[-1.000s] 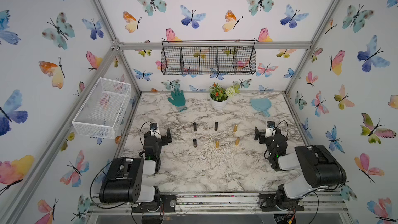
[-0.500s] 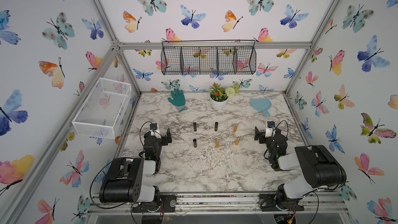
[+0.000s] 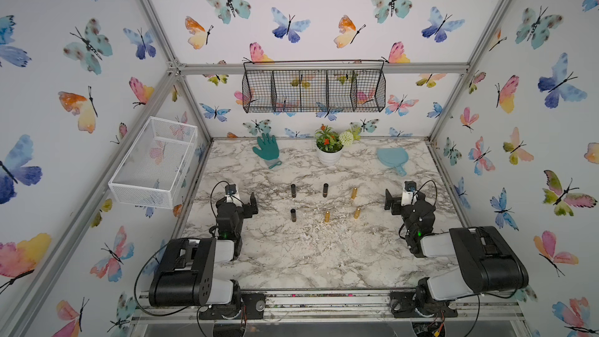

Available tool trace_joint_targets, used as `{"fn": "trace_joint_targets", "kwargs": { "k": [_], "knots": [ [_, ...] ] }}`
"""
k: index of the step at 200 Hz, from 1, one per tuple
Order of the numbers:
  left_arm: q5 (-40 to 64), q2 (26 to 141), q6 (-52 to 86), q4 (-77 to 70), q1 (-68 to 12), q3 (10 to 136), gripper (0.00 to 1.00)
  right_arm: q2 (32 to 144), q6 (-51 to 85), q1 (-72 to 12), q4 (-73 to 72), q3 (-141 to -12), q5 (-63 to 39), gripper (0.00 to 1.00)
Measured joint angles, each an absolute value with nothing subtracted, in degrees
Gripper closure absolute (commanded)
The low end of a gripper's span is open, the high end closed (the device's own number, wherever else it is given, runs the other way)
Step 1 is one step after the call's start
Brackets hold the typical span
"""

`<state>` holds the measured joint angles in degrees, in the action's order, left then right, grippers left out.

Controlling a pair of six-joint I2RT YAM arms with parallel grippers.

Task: Open the lipstick cap
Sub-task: Pick up the lipstick at the center of the board.

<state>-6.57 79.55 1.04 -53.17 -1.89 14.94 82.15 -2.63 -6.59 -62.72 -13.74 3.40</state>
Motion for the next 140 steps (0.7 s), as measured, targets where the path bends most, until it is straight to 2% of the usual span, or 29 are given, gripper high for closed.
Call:
{"fn": "trace_joint_targets", "kwargs": {
  "k": [22,60,72,103,124,140],
  "knots": [
    [-8.9,77.6,1.7,-46.0,-1.9,21.0,0.0,75.5,-1.5,-6.6,-57.5,-17.3,2.9,0.02],
    [-12.6,73.4,3.3,-30.5,-2.5,29.8,0.1,68.9,5.9,-6.6,-46.1,-26.9,2.6,0.02],
    [-13.3,72.6,3.9,-25.3,-3.4,33.0,0.17,68.7,7.9,-6.5,-42.5,-30.5,1.2,0.02],
    [-13.0,72.6,5.9,-8.8,-8.6,45.1,0.24,70.0,12.6,-6.4,-35.1,-36.9,-6.0,0.16],
    [-9.0,75.9,7.6,1.7,-10.9,55.3,0.06,71.0,15.8,-6.4,-30.8,-39.4,-9.2,0.24],
    [-5.3,80.6,8.8,10.2,-12.6,64.4,0.12,71.0,18.2,-6.4,-27.5,-40.8,-10.5,0.26]
  ]
}}
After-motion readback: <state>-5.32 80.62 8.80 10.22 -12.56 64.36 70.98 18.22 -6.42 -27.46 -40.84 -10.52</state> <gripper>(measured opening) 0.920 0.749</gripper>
